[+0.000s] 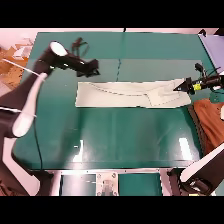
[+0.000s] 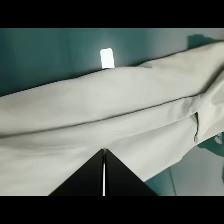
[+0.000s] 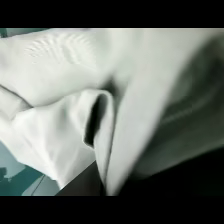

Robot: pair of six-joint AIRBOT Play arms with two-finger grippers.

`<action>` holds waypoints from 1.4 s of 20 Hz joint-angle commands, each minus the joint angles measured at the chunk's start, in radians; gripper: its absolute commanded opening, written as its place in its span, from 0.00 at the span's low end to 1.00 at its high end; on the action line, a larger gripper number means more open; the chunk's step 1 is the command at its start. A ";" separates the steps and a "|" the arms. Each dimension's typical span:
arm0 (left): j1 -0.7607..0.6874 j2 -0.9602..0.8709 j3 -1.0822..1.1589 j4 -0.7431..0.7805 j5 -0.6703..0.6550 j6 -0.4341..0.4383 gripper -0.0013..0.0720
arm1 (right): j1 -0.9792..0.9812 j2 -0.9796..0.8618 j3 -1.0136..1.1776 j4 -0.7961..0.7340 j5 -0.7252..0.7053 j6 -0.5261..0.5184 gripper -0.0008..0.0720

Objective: Fold the shirts.

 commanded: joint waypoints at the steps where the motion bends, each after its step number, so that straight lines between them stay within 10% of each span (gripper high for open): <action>1: -0.161 -0.085 0.000 -0.011 0.183 0.019 0.05 | 0.060 0.055 0.042 -0.003 0.051 0.033 0.04; 17: -0.353 -0.300 0.079 -0.185 0.310 0.009 0.05 | 0.422 0.377 0.051 0.006 0.069 0.150 0.04; 28: 0.122 -0.052 0.248 0.040 -0.420 0.042 0.04 | 0.583 0.377 0.051 0.027 -0.047 0.311 0.04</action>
